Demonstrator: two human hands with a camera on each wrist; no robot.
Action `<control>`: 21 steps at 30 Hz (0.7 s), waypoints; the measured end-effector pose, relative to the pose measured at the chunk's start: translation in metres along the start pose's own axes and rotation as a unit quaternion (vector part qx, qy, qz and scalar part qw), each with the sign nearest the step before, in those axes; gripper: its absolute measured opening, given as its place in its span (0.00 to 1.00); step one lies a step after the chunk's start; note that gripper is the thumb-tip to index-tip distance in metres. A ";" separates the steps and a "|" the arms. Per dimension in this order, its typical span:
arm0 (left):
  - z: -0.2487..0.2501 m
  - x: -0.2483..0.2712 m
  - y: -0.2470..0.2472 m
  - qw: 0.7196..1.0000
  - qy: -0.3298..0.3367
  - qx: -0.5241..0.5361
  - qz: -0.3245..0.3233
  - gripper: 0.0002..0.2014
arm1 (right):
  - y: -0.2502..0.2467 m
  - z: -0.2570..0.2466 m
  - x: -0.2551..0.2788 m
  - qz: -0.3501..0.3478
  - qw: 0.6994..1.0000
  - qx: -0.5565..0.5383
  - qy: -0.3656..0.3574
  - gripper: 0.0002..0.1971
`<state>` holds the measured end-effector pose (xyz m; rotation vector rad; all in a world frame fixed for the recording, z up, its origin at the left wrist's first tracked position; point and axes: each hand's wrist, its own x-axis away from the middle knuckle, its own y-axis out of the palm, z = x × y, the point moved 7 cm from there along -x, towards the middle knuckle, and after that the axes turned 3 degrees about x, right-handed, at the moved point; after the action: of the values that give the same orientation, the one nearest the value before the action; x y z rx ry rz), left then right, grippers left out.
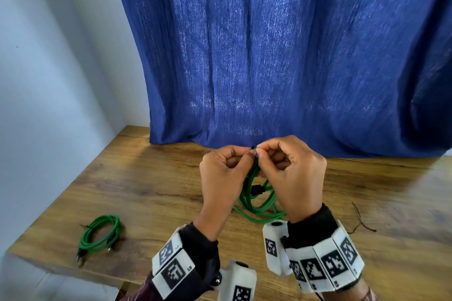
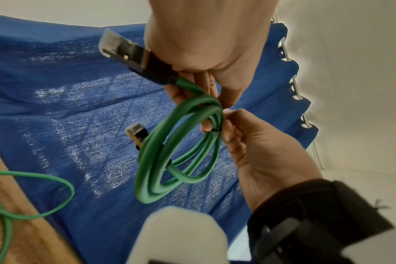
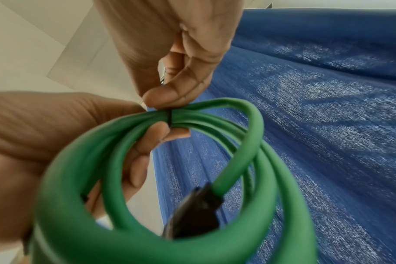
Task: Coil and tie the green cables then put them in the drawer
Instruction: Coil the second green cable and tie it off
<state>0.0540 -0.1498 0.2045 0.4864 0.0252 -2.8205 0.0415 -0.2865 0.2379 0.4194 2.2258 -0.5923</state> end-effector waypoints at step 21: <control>0.013 0.011 0.004 0.988 0.103 -0.108 0.025 0.06 | -0.007 0.004 0.007 0.008 1.000 0.004 -0.009 0.02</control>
<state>0.0408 -0.1573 0.2130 0.7131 0.3514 -2.6657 0.0363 -0.2934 0.2323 0.4349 2.2022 -0.5935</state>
